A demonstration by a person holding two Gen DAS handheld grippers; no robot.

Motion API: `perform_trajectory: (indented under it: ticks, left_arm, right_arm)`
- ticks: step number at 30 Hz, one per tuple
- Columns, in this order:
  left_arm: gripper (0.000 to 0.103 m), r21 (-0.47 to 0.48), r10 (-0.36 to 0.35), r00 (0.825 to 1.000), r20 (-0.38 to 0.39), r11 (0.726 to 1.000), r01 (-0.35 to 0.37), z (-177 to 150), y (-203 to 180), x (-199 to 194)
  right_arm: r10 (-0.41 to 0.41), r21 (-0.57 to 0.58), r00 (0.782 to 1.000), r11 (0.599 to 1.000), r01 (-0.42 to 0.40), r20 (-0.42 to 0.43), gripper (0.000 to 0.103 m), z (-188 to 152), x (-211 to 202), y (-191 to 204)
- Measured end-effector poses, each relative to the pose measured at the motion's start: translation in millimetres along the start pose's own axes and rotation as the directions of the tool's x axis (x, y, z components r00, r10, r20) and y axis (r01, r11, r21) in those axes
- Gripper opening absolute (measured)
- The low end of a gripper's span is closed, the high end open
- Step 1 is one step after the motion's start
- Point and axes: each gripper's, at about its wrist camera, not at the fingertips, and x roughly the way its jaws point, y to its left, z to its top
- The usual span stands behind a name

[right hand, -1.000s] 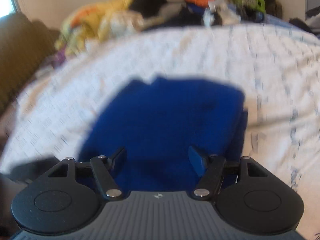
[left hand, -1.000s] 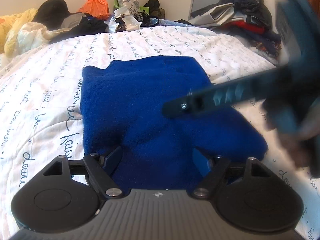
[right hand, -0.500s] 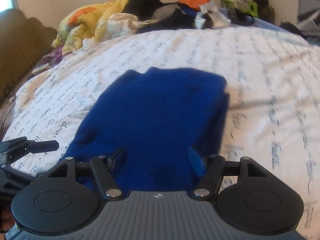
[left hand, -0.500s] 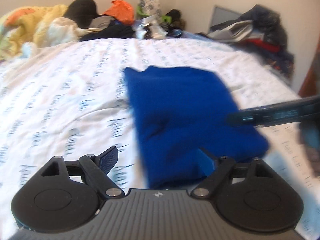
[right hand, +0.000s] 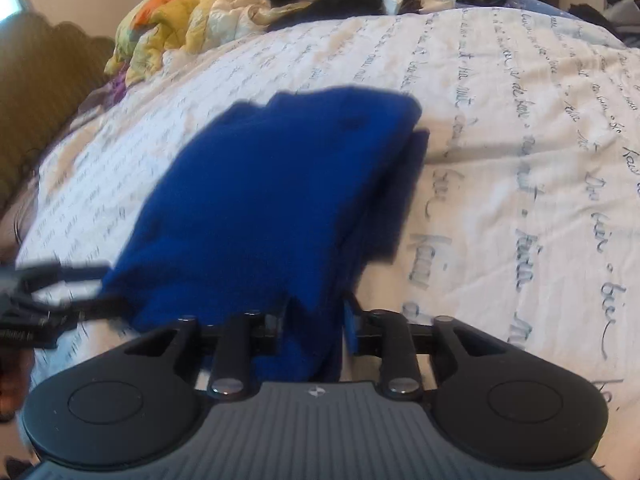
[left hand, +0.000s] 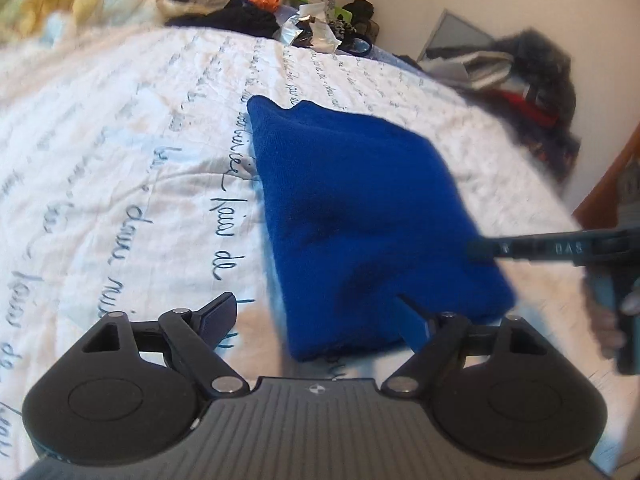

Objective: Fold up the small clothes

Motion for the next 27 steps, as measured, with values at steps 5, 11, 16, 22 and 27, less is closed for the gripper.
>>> perform_trajectory:
  ticks: [5,11,16,22,27]
  left_arm:
    - [0.080,-0.088,-0.023,0.999,-0.042,0.996,0.019,22.1,4.7,26.6]
    - [0.082,0.111,0.108,0.994,0.010,0.988,-0.108,20.9,-18.1,41.7]
    - [0.082,0.132,0.098,0.994,0.050,0.986,-0.104,33.1,-4.5,33.1]
    - [0.079,0.095,0.135,0.988,0.075,0.985,-0.142,110.2,4.0,66.4]
    - [0.065,0.175,0.192,0.981,-0.002,0.966,-0.189,125.5,-17.3,132.3]
  right_arm:
    - [-0.029,0.165,0.987,0.986,0.002,0.160,0.083,58.8,8.7,-32.4]
    - [-0.236,-0.120,0.967,0.962,0.246,0.094,0.024,85.6,82.3,-26.8]
    - [-0.235,-0.067,0.968,0.968,0.241,0.081,0.030,98.7,65.7,-22.2]
    - [-0.193,-0.142,0.979,0.970,0.200,0.061,0.031,103.6,69.5,1.8]
    - [-0.288,-0.258,0.957,0.922,0.287,0.035,0.030,100.4,100.8,18.9]
